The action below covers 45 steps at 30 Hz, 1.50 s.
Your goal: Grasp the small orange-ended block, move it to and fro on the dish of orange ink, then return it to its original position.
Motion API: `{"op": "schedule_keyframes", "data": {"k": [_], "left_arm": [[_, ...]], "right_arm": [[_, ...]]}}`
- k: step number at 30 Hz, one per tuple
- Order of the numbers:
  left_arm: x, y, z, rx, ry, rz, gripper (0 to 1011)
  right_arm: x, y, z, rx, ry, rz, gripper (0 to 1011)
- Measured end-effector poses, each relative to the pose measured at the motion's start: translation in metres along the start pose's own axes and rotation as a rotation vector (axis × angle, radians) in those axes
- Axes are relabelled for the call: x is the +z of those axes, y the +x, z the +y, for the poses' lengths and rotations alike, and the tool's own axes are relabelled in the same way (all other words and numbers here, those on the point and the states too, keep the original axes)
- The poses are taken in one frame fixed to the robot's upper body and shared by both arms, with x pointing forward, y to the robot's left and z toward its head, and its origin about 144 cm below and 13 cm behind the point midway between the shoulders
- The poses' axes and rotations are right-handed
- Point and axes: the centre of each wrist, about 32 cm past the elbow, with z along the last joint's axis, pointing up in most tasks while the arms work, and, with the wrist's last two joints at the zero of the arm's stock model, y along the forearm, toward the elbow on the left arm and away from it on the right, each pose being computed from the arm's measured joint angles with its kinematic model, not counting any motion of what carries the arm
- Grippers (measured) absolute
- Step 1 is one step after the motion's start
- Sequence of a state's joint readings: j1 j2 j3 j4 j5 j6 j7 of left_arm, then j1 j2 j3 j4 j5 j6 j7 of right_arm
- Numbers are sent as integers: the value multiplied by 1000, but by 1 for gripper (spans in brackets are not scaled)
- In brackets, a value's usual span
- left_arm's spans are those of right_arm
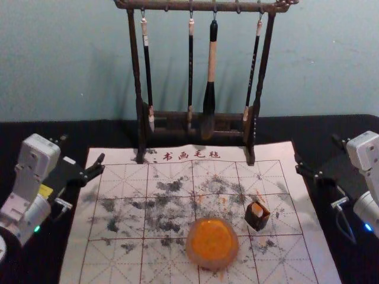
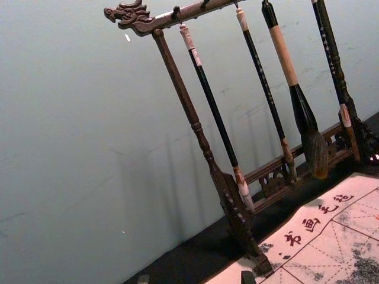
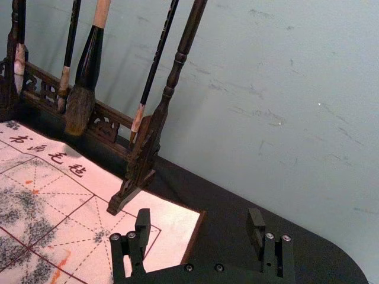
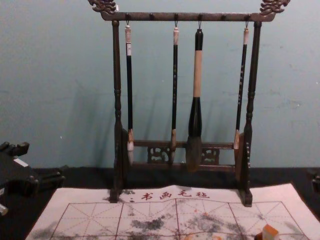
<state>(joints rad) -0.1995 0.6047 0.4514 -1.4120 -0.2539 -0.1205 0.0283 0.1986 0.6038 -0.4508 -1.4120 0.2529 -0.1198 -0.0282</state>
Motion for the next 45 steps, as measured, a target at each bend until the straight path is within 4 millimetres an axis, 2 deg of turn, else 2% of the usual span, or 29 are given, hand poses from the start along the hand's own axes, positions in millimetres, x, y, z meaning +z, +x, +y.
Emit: {"op": "schedule_keyframes", "data": {"k": [45], "left_arm": [[0,0,0,0,0,0,1001]], "right_arm": [[0,0,0,0,1,0,1000]]}}
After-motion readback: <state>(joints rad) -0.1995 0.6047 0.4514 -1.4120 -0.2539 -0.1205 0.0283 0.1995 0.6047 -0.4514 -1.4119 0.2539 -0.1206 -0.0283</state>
